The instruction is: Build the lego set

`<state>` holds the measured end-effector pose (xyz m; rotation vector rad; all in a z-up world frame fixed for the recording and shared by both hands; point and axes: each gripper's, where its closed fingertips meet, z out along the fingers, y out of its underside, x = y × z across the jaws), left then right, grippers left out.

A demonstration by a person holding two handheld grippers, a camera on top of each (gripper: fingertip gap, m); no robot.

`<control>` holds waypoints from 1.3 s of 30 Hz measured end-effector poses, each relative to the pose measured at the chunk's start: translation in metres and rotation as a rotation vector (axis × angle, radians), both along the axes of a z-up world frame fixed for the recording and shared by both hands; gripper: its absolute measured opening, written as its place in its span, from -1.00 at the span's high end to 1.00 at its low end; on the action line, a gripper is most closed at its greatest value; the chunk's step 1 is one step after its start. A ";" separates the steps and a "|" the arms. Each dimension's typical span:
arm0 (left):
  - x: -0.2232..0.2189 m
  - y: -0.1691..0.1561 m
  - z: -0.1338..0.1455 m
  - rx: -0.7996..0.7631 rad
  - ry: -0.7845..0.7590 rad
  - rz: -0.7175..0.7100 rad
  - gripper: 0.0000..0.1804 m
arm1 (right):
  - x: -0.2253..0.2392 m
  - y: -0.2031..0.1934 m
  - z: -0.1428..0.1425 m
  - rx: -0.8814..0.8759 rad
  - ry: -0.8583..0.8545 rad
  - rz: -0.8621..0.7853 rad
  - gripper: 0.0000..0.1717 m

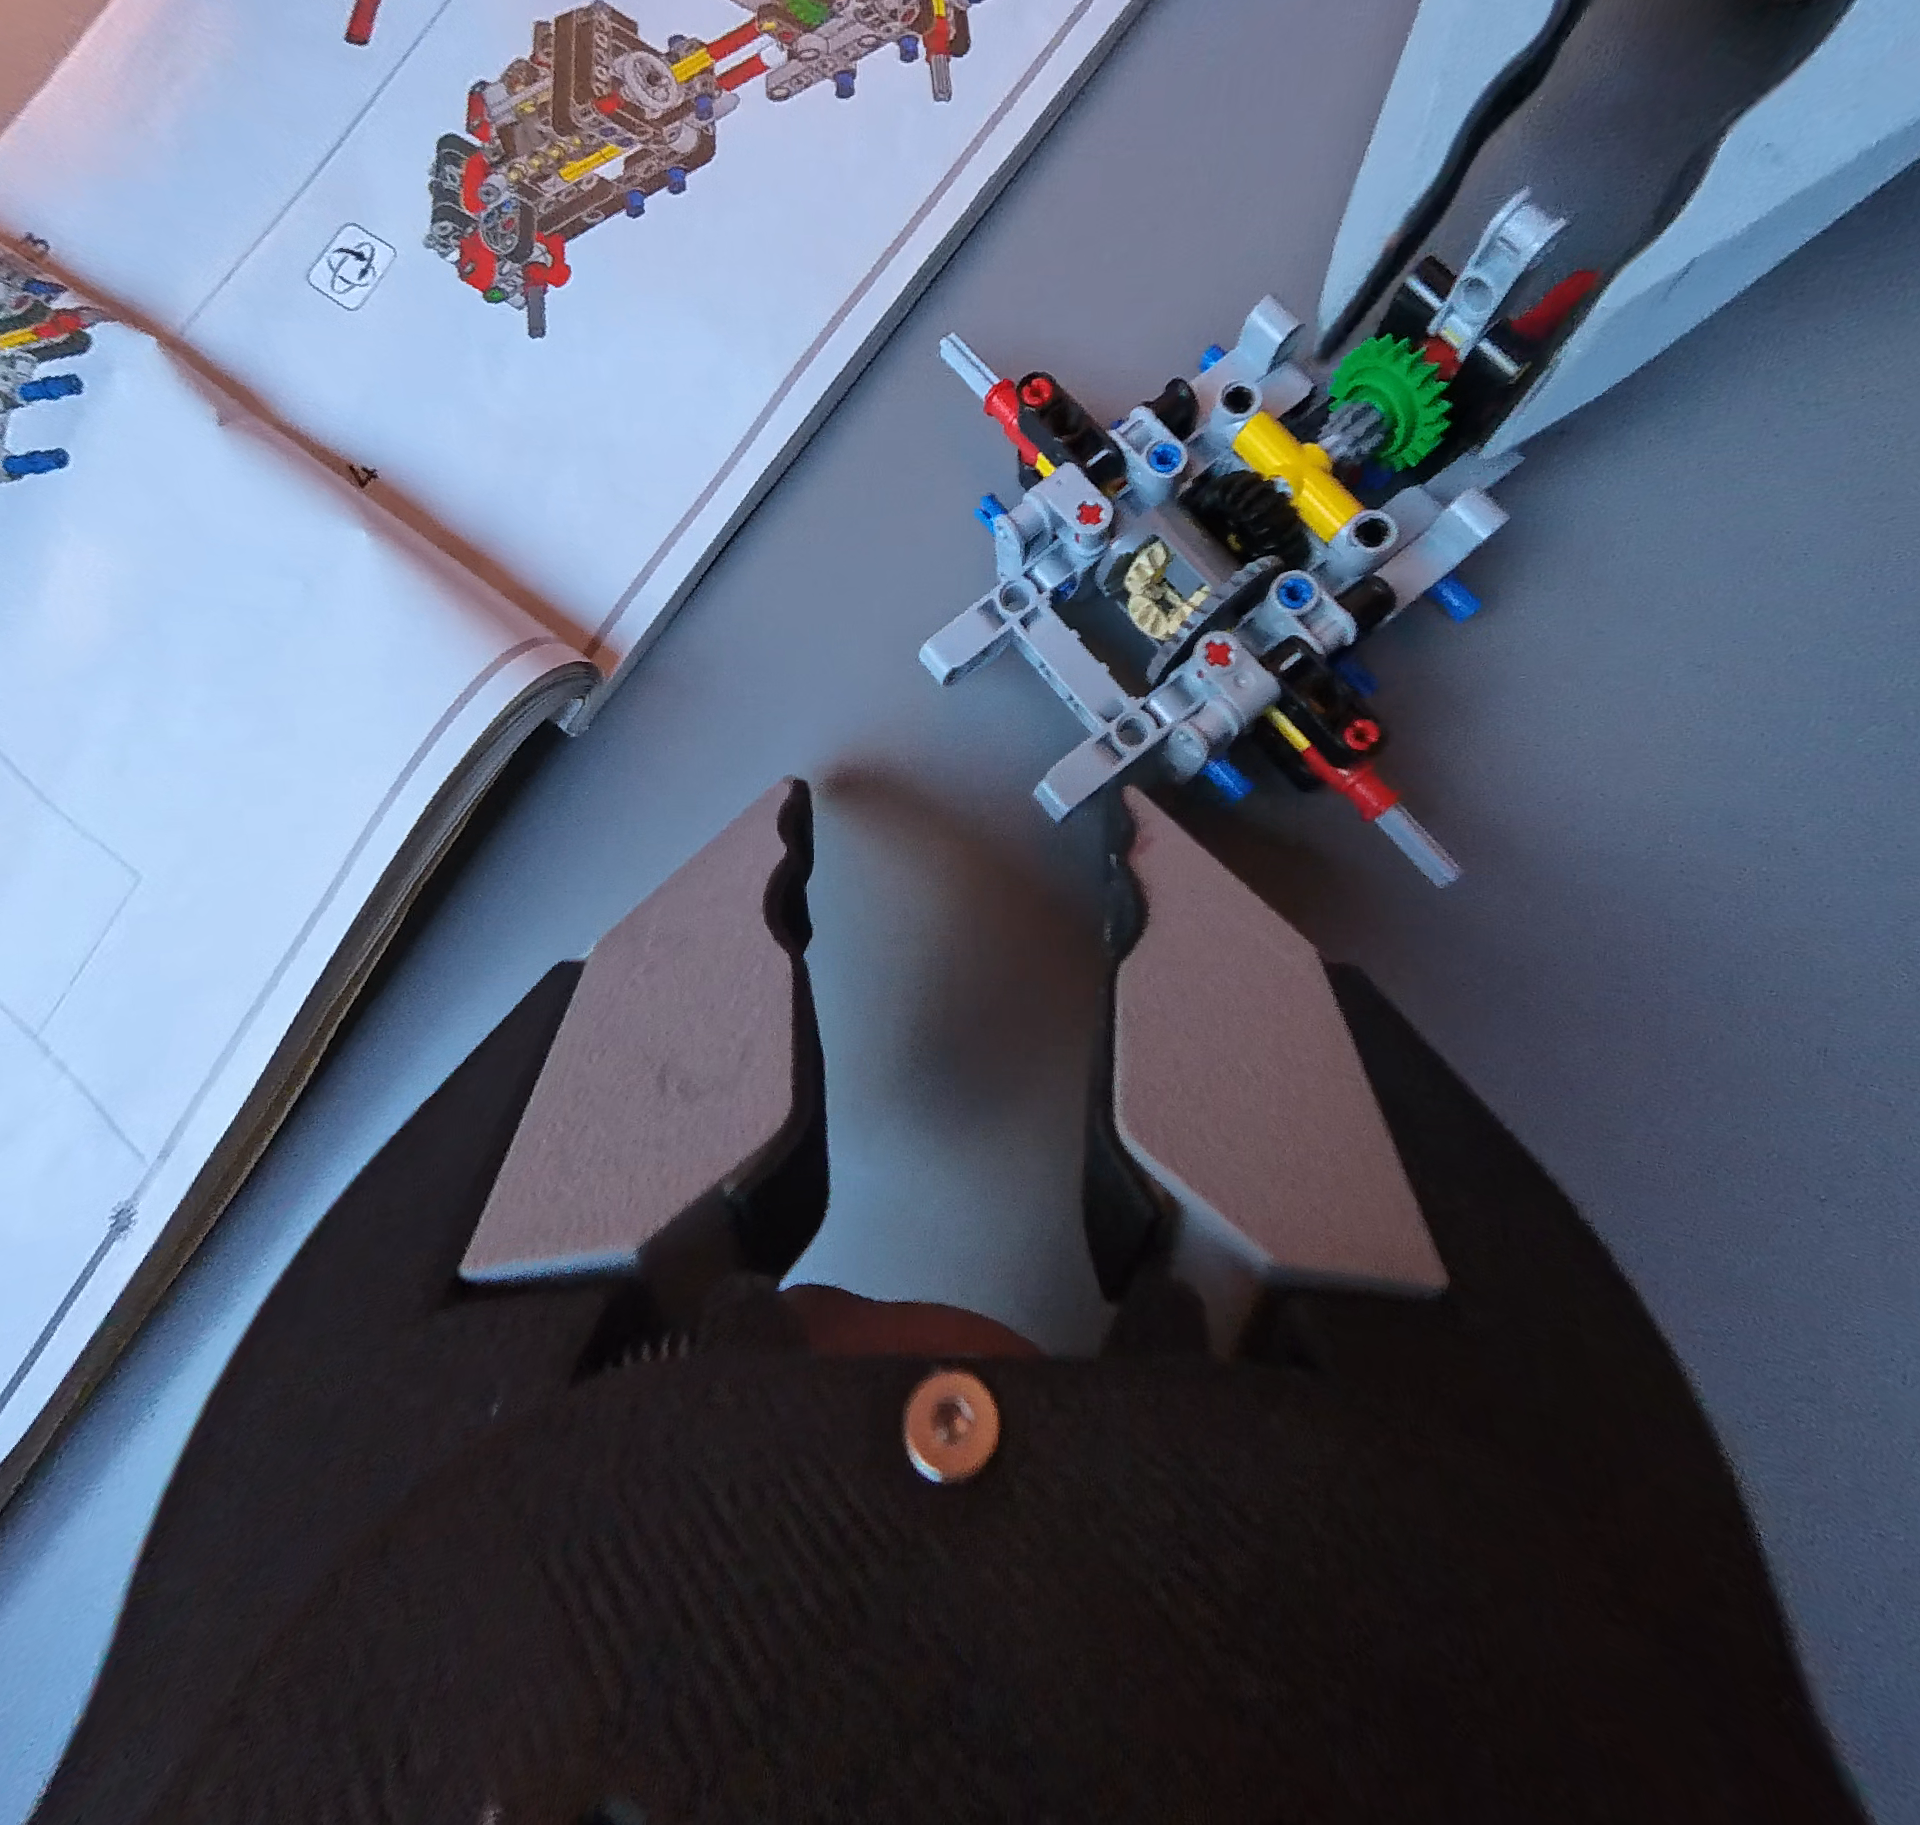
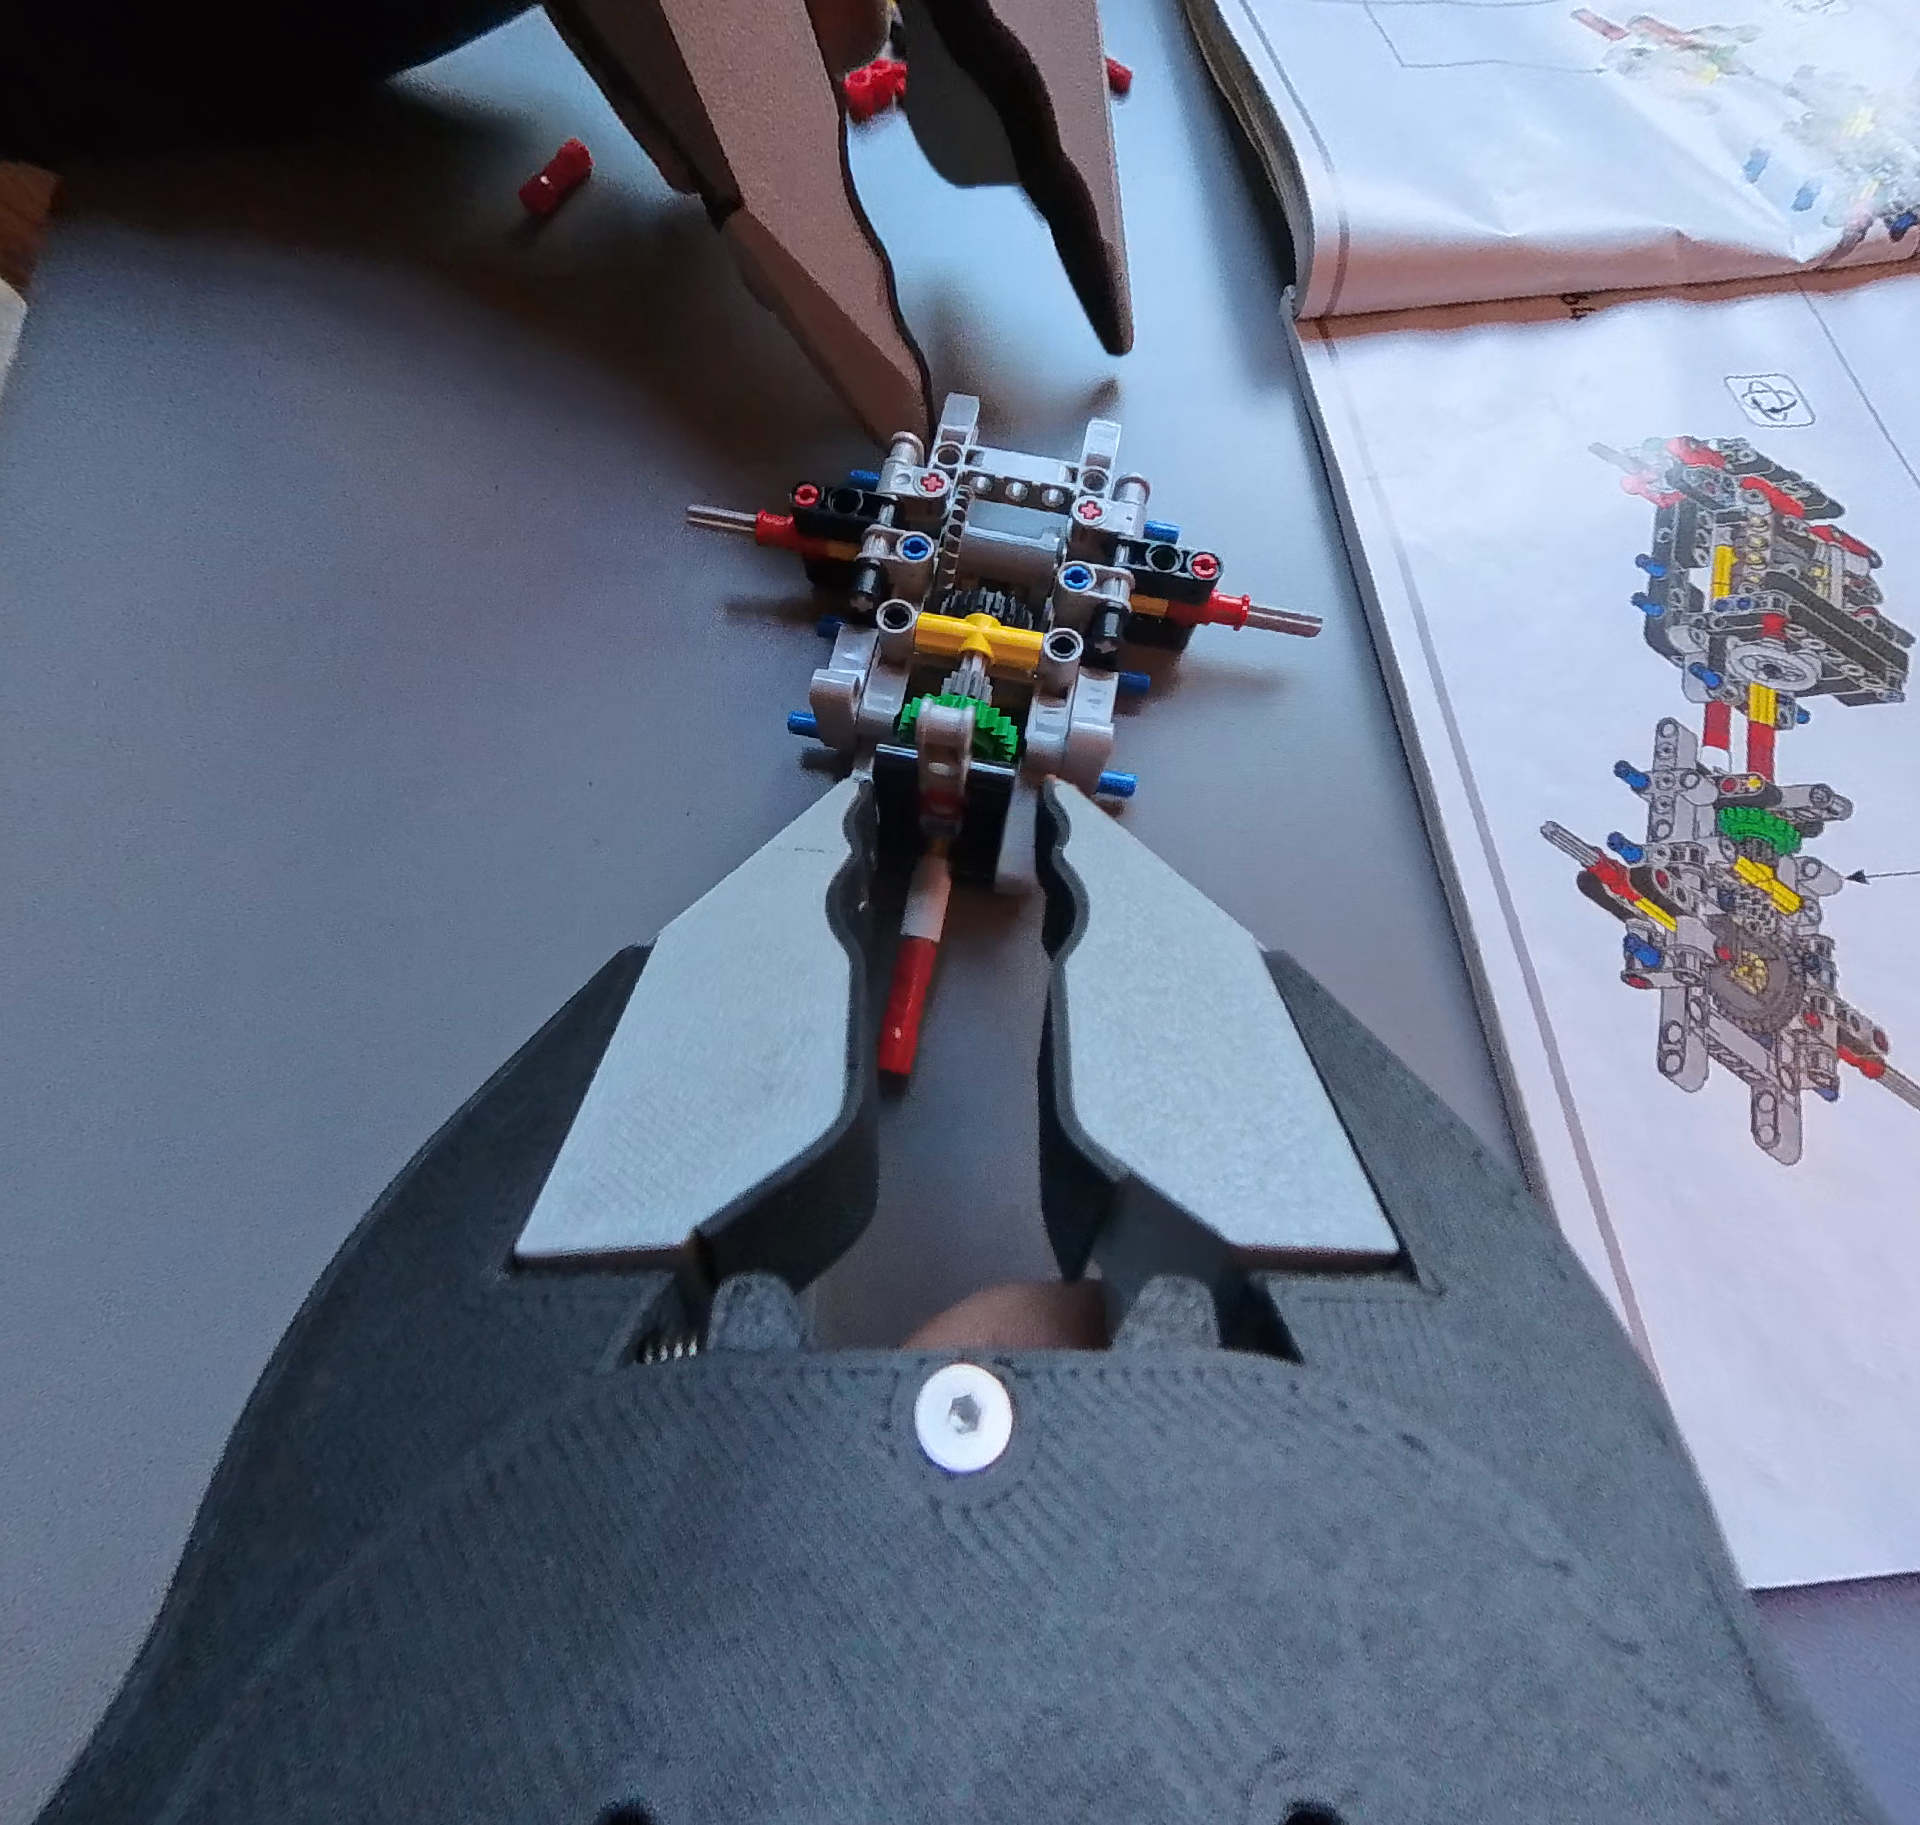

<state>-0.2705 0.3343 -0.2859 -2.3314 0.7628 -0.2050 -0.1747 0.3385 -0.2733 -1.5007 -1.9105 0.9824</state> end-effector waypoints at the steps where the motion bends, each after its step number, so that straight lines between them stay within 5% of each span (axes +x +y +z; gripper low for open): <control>1: -0.001 0.000 0.000 0.002 0.007 0.004 0.40 | 0.000 0.001 0.002 -0.013 0.007 -0.004 0.66; 19: -0.008 -0.001 0.001 0.000 0.048 0.021 0.43 | 0.007 0.013 0.006 -0.052 0.031 -0.021 0.65; 24: -0.033 -0.005 0.024 0.039 0.059 0.058 0.44 | 0.007 0.013 0.007 -0.058 0.032 -0.017 0.66; 29: -0.041 -0.045 0.051 0.024 -0.080 0.002 0.52 | 0.007 0.015 0.009 -0.054 0.050 -0.024 0.66; 34: -0.064 -0.120 0.028 -0.104 0.060 -0.062 0.52 | 0.011 0.016 0.011 -0.062 0.056 -0.028 0.65; 39: -0.025 -0.098 0.048 0.002 -0.274 0.052 0.76 | 0.009 0.009 0.012 -0.041 0.059 -0.021 0.63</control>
